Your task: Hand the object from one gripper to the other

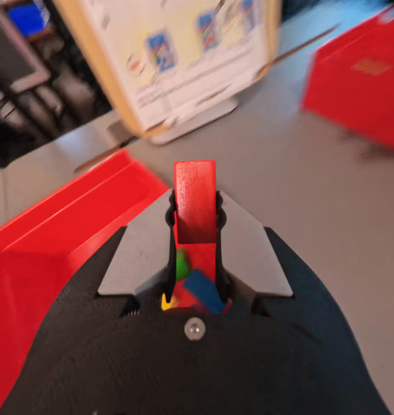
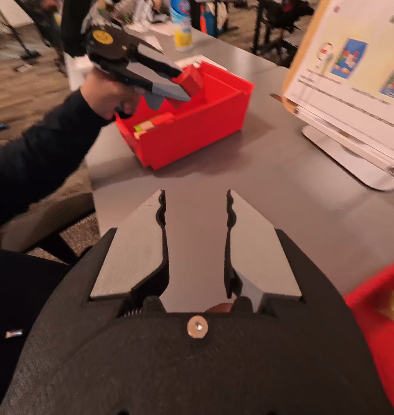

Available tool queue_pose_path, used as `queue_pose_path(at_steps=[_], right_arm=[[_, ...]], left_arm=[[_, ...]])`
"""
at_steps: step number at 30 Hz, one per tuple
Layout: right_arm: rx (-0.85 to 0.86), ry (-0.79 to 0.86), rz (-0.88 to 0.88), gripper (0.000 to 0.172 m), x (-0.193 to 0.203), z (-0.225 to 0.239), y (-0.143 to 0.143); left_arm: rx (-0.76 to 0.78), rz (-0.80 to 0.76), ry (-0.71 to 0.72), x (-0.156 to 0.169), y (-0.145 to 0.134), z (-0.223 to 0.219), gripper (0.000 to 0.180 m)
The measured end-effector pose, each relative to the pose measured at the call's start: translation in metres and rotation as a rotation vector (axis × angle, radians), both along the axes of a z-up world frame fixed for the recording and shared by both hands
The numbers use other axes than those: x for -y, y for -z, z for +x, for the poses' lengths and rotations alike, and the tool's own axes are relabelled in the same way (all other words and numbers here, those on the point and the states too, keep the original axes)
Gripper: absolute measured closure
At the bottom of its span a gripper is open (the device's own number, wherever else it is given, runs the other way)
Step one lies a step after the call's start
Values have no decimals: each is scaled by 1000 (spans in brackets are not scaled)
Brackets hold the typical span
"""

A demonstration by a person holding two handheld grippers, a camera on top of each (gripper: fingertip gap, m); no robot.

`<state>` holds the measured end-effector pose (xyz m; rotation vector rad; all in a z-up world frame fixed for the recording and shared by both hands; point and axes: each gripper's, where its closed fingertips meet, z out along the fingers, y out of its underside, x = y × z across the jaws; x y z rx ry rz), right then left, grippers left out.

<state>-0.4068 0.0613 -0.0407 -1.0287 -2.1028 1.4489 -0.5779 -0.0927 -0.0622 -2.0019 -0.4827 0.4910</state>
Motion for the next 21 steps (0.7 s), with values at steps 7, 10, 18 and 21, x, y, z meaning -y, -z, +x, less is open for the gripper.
queue_pose_path(at_steps=[7,10,18,21], right_arm=[[-74,-286,-308,120,65,18,-43],[-100,-366,-418,119,78,27,-64],[-96,-383,-442,126,90,23,-59],[-114,-384,-437,138,93,22,-58]], left_arm=[[71,441,562,-60,-74,157,150],[142,495,694,-70,-74,188,150],[207,598,799,-81,-74,212,150],[237,598,784,-88,-68,209,150]])
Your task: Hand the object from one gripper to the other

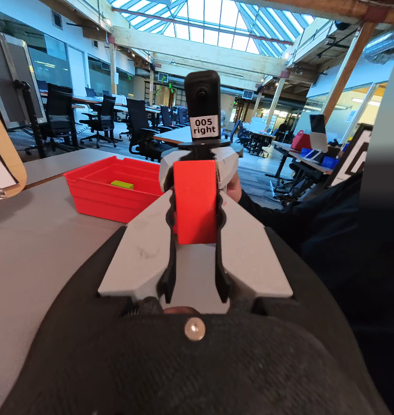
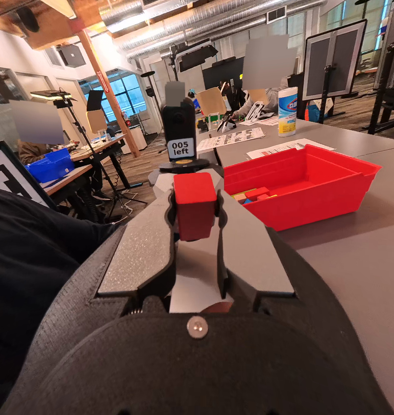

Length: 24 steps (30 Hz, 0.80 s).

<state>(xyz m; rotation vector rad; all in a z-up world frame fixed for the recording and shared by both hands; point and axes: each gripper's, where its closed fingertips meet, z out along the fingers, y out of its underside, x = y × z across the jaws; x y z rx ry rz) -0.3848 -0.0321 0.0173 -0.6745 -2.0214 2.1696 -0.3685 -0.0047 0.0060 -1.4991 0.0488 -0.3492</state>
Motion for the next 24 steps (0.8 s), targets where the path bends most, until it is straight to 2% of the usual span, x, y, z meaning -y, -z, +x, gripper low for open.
queue_pose_path(at_steps=[5,12,18,24], right_arm=[[-24,54,80,140,-4,-5,3],[10,36,52,140,-5,-4,3],[106,-5,8,137,-11,-3,20],[52,53,99,140,-17,-3,20]], left_arm=[[88,-44,10,-7,12,-4,149],[26,-91,5,-8,22,0,149],[-55,-146,-77,-10,30,-6,150],[46,-130,-51,-15,28,-3,149]])
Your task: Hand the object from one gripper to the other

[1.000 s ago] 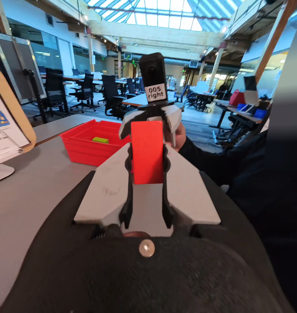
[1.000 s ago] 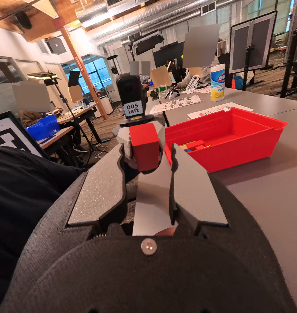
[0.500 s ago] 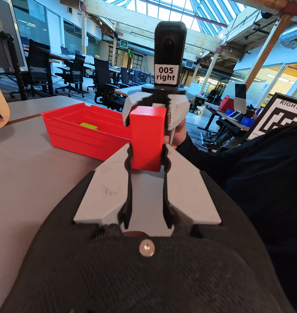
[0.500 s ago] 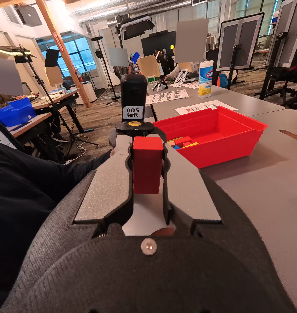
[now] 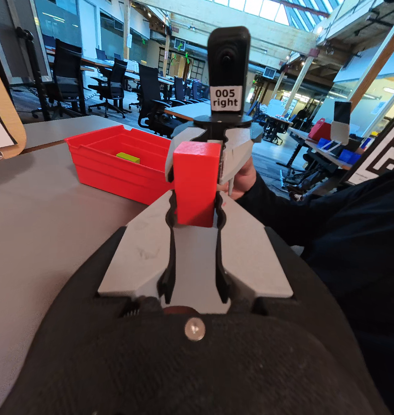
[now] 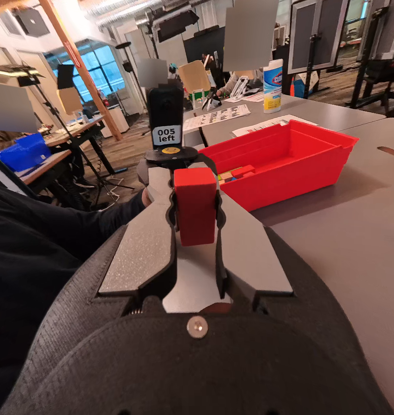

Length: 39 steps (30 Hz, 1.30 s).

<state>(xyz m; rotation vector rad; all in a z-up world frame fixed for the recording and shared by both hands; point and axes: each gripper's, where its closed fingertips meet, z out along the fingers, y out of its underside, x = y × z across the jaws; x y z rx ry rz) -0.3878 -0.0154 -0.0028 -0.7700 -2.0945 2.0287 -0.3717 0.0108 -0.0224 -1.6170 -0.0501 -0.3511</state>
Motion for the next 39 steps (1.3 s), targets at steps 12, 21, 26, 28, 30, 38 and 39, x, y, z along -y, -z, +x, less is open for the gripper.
queue_pose_path(at_steps=[12,21,26,28,30,38,39], right_arm=[[349,834,668,140,-304,-50,76],[726,814,1127,140,-380,-41,183],[736,831,1100,138,-383,-44,198],[707,827,1072,128,-379,-44,194],[668,828,1044,124,-372,-43,184],[338,677,655,123,-258,-50,109],[308,667,655,143,-246,-49,106]], left_arm=[[-92,-125,-125,15,20,-18,138],[-111,-263,-175,23,43,-30,133],[-231,-522,-559,102,53,-109,132],[-205,-533,-735,155,39,-144,138],[-112,-595,-809,201,40,-167,136],[108,-891,-713,223,101,-210,126],[122,-915,-693,215,108,-212,126]])
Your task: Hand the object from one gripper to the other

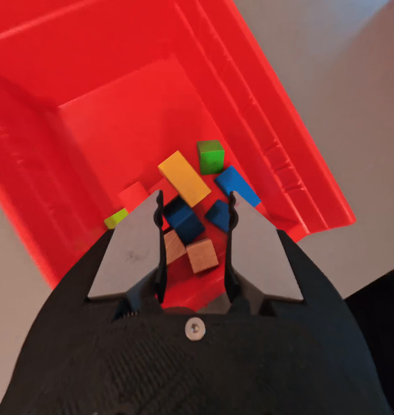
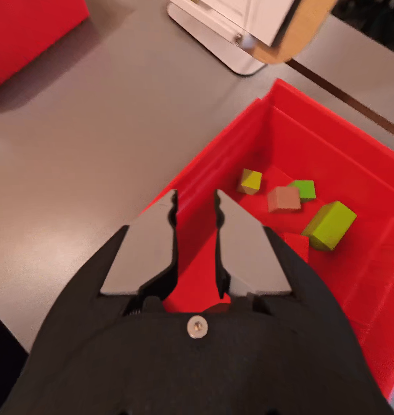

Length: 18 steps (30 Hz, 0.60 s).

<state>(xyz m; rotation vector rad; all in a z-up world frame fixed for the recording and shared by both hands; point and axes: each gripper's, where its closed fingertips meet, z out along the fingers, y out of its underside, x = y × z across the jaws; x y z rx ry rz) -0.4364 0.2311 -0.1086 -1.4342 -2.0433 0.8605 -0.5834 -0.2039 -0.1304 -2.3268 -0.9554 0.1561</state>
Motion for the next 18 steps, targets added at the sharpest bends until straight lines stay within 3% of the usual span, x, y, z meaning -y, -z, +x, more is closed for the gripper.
queue_pose_path(at_steps=[2,3,4,5,11,18], right_arm=[[-48,-7,66,160,12,1,-5],[-70,-16,92,154,16,2,-8],[-84,-26,99,126,21,4,-12],[-88,-21,100,117,22,5,-14],[-173,49,113,119,1,16,-39],[-279,-48,-2,120,33,42,-69]], left_arm=[[25,-68,-1,-10,14,-9,127],[32,-123,-11,-9,23,-15,127],[49,-168,-23,-9,32,-21,127],[77,-199,-34,-8,41,-25,127],[200,-216,-34,-19,68,-28,138],[123,-323,64,-33,68,-25,146]])
